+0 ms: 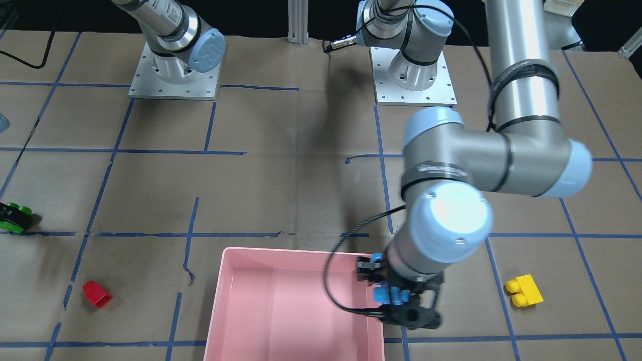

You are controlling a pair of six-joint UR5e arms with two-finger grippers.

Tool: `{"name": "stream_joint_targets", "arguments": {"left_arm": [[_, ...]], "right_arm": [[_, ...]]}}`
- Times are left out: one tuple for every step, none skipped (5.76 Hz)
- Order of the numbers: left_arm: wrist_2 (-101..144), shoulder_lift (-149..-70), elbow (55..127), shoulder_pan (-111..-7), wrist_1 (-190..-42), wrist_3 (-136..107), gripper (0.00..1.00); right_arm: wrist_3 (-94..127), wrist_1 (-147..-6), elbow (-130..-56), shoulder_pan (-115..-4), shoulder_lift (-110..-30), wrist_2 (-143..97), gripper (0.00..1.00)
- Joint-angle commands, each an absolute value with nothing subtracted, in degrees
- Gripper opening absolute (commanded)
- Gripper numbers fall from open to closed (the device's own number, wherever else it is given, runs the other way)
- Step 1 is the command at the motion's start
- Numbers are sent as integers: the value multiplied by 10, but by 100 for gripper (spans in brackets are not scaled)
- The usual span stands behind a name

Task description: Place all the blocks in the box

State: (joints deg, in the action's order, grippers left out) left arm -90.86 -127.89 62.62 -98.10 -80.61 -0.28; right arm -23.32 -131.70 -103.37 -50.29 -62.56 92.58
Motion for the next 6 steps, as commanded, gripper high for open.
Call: {"name": "stream_joint_targets", "arguments": {"left_arm": [[-911, -1360, 567, -1040, -752, -39, 52], [-907, -1365, 567, -1040, -748, -40, 94], [-907, -1350, 570, -1036, -756, -39, 99], [-908, -1333, 577, -1009, -768, -32, 99], [-908, -1298, 597, -956, -799, -13, 99], [-914, -1268, 646, -915, -799, 14, 99]], "right_arm": [[-236, -1257, -985, -520, -657, 923, 41], [-235, -1181, -932, -540, -678, 920, 41], [-235, -1102, -891, -578, -703, 919, 40], [-228, -1072, -871, -640, -725, 920, 39], [-225, -1071, -869, -705, -734, 920, 39], [-172, -1072, -854, -781, -735, 918, 39]]}}
